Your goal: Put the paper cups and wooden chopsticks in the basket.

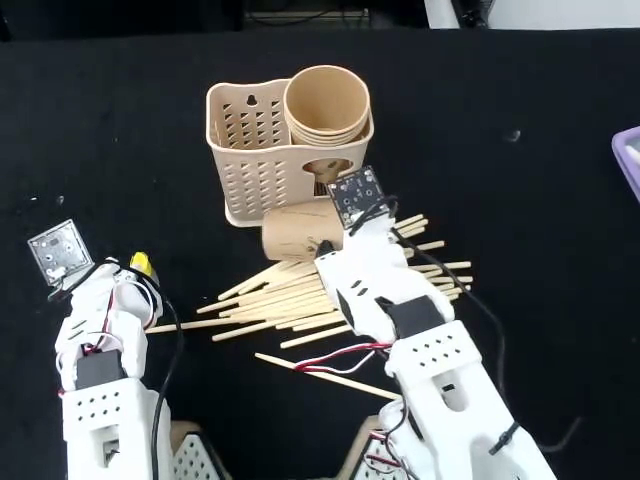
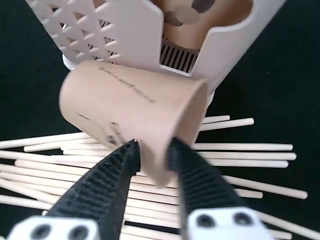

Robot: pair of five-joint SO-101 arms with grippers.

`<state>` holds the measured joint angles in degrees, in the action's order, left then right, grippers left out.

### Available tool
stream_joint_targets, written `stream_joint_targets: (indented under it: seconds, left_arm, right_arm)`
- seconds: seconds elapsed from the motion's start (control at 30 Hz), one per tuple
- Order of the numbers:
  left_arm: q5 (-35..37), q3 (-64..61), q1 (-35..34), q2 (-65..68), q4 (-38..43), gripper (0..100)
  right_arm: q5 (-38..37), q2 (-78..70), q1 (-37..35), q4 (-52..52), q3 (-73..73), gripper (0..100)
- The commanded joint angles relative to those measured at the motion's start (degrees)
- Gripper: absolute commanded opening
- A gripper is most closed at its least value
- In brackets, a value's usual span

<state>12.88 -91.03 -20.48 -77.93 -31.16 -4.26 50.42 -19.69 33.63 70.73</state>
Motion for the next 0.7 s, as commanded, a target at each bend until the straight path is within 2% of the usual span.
stream_joint_targets:
  seconds: [0.0, 0.27, 0.4, 0.53, 0.67]
  left_arm:
    - [0.0, 0.4, -0.1, -0.8, 1.2, 14]
    - [0.0, 0.5, -0.2, -0.8, 1.2, 14]
    - [0.0, 0.6, -0.2, -0.8, 1.2, 14]
    - [0.0, 0.5, -0.2, -0.8, 1.2, 14]
    - [0.0, 0.4, -0.3, -0.8, 1.2, 14]
  right_arm:
    - [-3.3, -0.2, -0.6, -0.7, -0.2, 0.9]
    - [-3.6, 0.0, -0.6, 2.2, -1.5, 1.1]
    - [-3.9, 2.5, -0.4, 13.5, -6.8, 1.1]
    - [-9.7, 8.0, 2.6, 25.1, -12.5, 1.1]
    - [-12.6, 14.0, 5.9, 28.3, -13.9, 1.1]
